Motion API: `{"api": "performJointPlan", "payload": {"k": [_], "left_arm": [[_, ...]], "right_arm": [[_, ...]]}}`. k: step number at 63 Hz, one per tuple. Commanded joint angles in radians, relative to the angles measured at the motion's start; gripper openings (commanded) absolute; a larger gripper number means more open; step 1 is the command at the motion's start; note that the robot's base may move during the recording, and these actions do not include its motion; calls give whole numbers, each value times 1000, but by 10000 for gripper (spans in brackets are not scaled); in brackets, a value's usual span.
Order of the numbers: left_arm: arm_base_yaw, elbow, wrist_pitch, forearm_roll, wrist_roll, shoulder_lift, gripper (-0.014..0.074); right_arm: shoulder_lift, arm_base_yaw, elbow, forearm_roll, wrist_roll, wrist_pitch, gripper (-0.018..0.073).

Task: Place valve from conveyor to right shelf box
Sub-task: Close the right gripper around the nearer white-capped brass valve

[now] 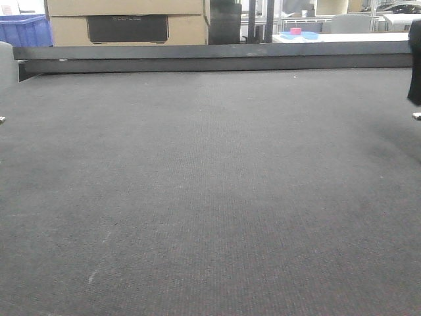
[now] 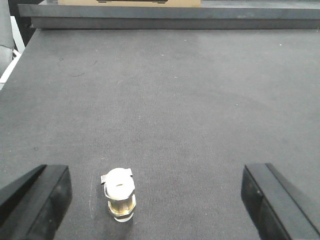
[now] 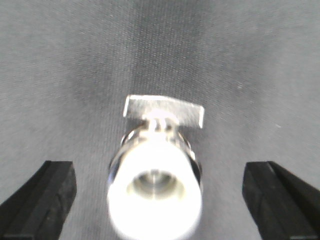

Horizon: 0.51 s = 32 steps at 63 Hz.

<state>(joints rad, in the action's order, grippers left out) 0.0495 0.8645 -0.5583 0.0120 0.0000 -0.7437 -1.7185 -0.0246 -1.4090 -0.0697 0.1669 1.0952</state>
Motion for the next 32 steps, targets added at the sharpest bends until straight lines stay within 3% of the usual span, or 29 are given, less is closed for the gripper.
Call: {"api": "performJointPlan", "payload": {"k": [1,23,28,32], "left_arm": [[6,8,-3,7,-6,0,590],[6,8,-5,7,-6,0,590],[6,8,-5,7,-6,0,590],[6,8,-5,7,-6,0,590]], "right_arm": [[-28,4,-9,4,11,-16,559],[-98,4,-9,4,11,-23,552],[-98,4,-9,4,11,-23,490],[-98,4,-9,4,11,-23,375]]}}
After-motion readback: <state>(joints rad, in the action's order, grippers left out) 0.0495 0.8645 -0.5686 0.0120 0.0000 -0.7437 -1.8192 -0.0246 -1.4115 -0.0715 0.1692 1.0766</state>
